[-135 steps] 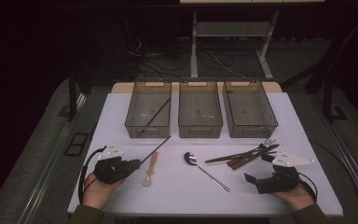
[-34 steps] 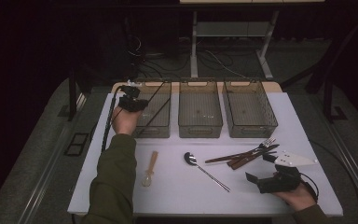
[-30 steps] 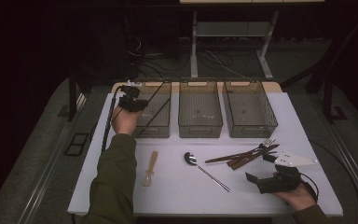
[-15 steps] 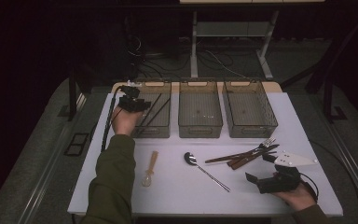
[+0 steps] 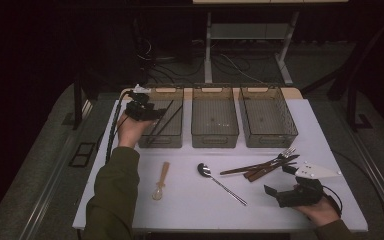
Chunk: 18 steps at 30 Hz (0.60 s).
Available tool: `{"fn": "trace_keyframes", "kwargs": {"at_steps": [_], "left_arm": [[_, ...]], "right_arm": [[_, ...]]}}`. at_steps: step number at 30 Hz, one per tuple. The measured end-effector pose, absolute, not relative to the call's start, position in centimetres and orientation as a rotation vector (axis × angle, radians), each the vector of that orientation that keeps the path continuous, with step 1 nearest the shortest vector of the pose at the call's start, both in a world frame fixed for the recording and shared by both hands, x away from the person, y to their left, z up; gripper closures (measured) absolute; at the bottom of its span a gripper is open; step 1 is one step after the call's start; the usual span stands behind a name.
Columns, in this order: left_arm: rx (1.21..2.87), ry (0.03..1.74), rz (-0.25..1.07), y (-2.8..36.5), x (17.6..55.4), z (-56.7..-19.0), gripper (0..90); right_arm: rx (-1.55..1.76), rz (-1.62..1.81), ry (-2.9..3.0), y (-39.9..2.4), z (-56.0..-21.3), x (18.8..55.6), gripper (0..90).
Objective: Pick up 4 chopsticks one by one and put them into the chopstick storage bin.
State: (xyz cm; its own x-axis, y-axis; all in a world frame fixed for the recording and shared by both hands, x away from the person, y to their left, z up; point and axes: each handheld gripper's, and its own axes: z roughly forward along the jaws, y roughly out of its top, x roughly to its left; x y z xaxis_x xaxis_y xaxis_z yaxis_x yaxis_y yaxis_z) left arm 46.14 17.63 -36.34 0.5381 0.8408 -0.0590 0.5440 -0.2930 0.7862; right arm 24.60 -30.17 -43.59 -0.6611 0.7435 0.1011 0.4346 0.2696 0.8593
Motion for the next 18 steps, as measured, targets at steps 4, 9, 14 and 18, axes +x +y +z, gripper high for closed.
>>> {"fn": "trace_keyframes", "kwargs": {"at_steps": [4,9,14,18], "left_arm": [[1.991,1.076,0.459,17.7,44.9,-35.6,37.2],[1.972,1.013,0.448,18.1,42.7,-35.1,31.6],[1.975,0.955,0.448,18.0,40.3,-35.1,21.0],[1.984,0.915,0.426,17.7,38.5,-35.5,16.1]], "right_arm": [[1.074,1.341,2.224,-30.1,-43.6,24.6,0.5],[1.076,1.336,2.227,-30.0,-43.6,24.6,0.5],[1.075,1.334,2.228,-30.0,-43.6,24.6,0.5],[1.073,1.336,2.227,-29.9,-43.6,24.6,0.5]]}}
